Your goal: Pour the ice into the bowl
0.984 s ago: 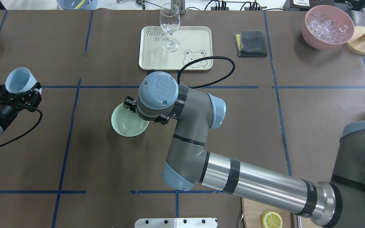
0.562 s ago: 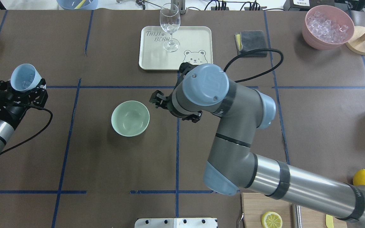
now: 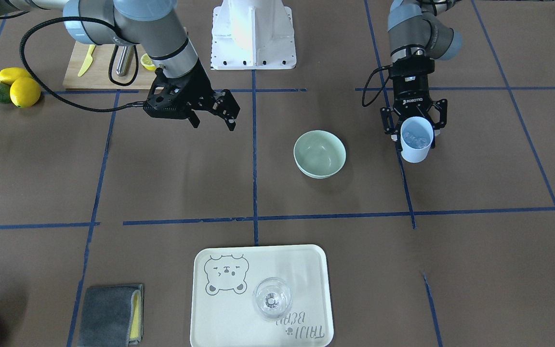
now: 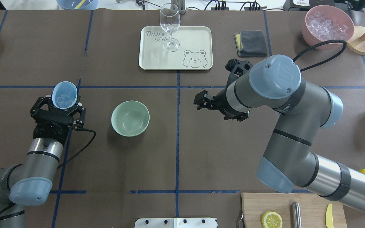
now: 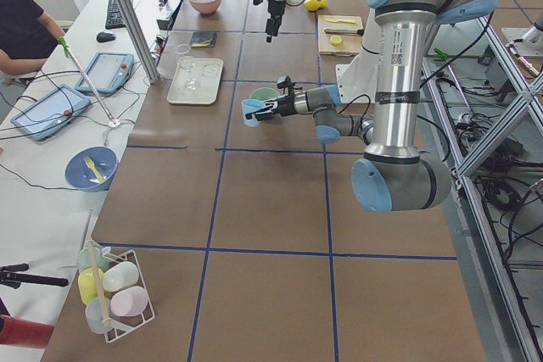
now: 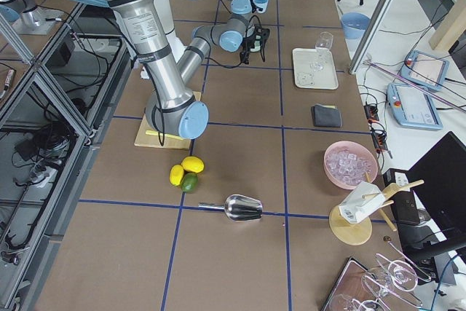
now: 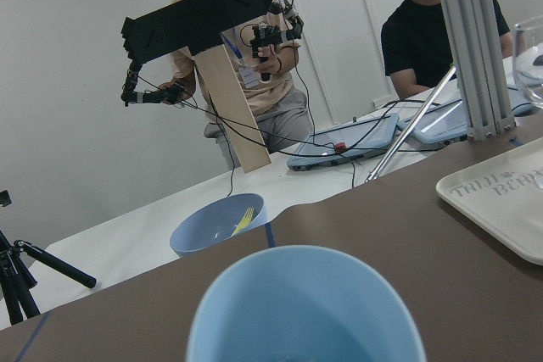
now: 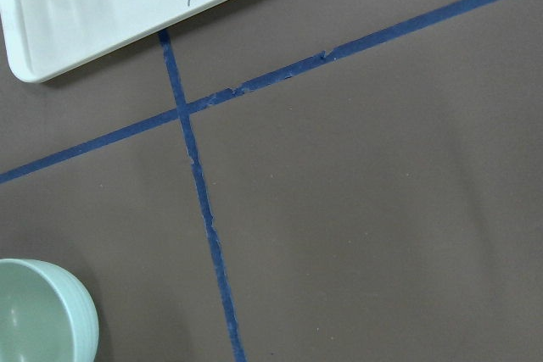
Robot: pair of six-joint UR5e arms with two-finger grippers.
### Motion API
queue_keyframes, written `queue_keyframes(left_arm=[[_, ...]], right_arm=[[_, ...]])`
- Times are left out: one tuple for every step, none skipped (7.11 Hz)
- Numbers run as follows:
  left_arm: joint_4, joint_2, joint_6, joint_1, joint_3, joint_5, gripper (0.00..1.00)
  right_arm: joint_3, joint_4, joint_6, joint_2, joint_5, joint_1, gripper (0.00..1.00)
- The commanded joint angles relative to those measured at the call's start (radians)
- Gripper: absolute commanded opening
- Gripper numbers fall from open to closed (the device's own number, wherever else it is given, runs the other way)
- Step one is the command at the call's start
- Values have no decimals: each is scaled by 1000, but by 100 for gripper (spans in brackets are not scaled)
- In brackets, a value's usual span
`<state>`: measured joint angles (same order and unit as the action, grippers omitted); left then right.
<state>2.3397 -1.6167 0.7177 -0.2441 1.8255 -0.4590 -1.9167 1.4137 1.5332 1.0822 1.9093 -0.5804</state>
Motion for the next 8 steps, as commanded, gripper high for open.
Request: queue_keyframes(left_arm=[[-98,-26,-229,51,5,101,0],[-100,-50,-345,51,3,103,0],[-102,-92,-474,51,-5,114,0],[-103,-112,-576,51,-23,173,0],[-103,-118,-694,52,-32,181,0],[-103,-138,-822,52,-38,187,0],[-103,-144,-868,55,-58,210,0],[-103,-150,-909,63,-78,213,0]], right_arm=[[-11,-5,-15,25,7,-6,100],[-10,-5,-15,25,7,-6,100],[-8,-5,-15,25,7,-6,100],[-8,-7,-15,25,5,-6,100],[-10,-7,-15,24,2,-4,100],[-8,-7,-15,24,0,-4,100],[-8,-7,-15,21,-1,-4,100],[-8,-9,-15,22,-3,-4,100]])
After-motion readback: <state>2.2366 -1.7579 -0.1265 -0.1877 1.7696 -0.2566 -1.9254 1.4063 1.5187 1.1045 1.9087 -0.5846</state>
